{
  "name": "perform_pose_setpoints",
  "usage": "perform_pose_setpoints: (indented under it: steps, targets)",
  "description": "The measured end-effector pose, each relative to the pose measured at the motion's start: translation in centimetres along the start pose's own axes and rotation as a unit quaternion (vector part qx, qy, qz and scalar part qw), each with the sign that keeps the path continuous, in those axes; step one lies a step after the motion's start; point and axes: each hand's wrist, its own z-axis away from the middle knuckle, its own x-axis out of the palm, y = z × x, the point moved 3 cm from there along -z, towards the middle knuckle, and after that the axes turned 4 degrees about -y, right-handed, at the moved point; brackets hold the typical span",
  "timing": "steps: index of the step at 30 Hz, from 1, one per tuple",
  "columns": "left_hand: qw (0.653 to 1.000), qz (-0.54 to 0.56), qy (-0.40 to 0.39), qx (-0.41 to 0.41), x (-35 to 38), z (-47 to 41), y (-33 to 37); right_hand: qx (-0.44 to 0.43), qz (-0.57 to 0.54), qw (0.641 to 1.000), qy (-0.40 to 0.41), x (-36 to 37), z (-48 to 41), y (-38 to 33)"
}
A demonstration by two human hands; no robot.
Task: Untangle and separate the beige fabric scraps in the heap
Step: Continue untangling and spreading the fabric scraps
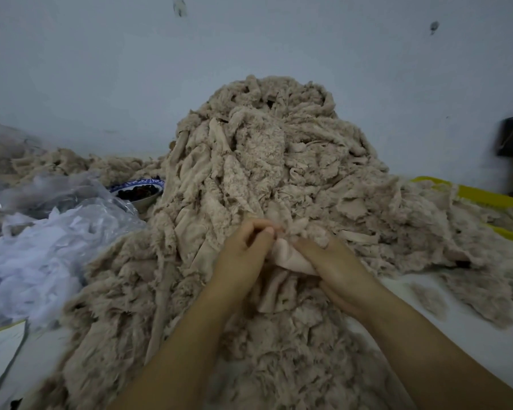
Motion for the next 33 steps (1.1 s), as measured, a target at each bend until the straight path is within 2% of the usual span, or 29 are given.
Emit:
perform_pose_setpoints:
  steps: [2, 3, 4, 6, 7, 9, 12, 14, 15, 17, 19, 21, 23, 26, 28, 31, 33]
  targets:
    - [0.995, 0.008, 0.093, -0.043, -1.7, -0.6, -1.0, 0.017, -0.102, 0.993, 0.052, -1.4, -0.3, -0.6]
    - [0.987, -0.019, 0.142, -0.067, -2.7, -0.9, -1.6, -0.001, -0.202, 0.975, 0.095, -2.8, -0.4, -1.2]
    - [0.978, -0.048, 0.18, -0.096, -3.5, -1.0, -2.1, -0.043, -0.313, 0.939, 0.135, -4.4, -0.4, -1.9]
    - [0.961, -0.099, 0.199, -0.168, -4.2, -1.1, -3.2, -0.097, -0.446, 0.869, 0.194, -6.7, -0.2, -2.2]
    - [0.956, -0.119, 0.173, -0.203, -4.1, -1.1, -3.7, -0.077, -0.458, 0.86, 0.21, -6.9, 0.0, -1.7]
    - [0.949, -0.166, 0.104, -0.246, -3.5, -1.4, -4.5, -0.004, -0.394, 0.893, 0.215, -6.0, -0.1, 0.1]
    - [0.958, -0.146, 0.077, -0.235, -3.0, -1.5, -4.9, 0.044, -0.149, 0.968, 0.196, -3.9, -0.4, 1.2]
    - [0.969, -0.101, 0.08, -0.209, -2.9, -1.3, -4.5, 0.035, 0.058, 0.984, 0.164, -2.8, -0.6, 1.4]
    - [0.975, -0.068, 0.083, -0.194, -2.8, -1.1, -4.2, 0.026, 0.118, 0.982, 0.145, -2.4, -0.6, 1.6]
    - [0.985, 0.004, 0.075, -0.158, -2.2, -0.8, -3.1, 0.0, 0.143, 0.984, 0.107, -1.7, -0.5, 1.5]
    - [0.992, 0.055, 0.009, -0.116, -1.1, -0.5, -1.6, -0.009, 0.119, 0.99, 0.077, -0.8, -0.4, 1.1]
    - [0.993, 0.044, -0.059, -0.097, -0.3, -0.1, -0.8, -0.003, 0.13, 0.99, 0.057, -0.4, -0.2, 0.8]
    - [0.991, 0.038, -0.087, -0.091, 0.1, 0.2, -0.6, -0.006, 0.177, 0.982, 0.069, -0.4, -0.1, 0.7]
    - [0.981, 0.128, -0.047, -0.135, 0.3, 0.3, -0.7, -0.021, 0.233, 0.959, 0.16, -1.2, 0.0, 0.5]
    - [0.963, 0.2, 0.002, -0.182, 0.5, 0.0, -1.1, -0.065, 0.227, 0.948, 0.212, -1.5, 0.6, -0.2]
    - [0.943, 0.224, 0.073, -0.234, 0.0, -0.3, -1.6, -0.156, 0.255, 0.934, 0.194, -0.2, 1.5, -1.8]
    - [0.94, 0.212, 0.083, -0.254, -0.9, -0.4, -1.7, -0.191, 0.29, 0.925, 0.153, 0.7, 1.6, -2.3]
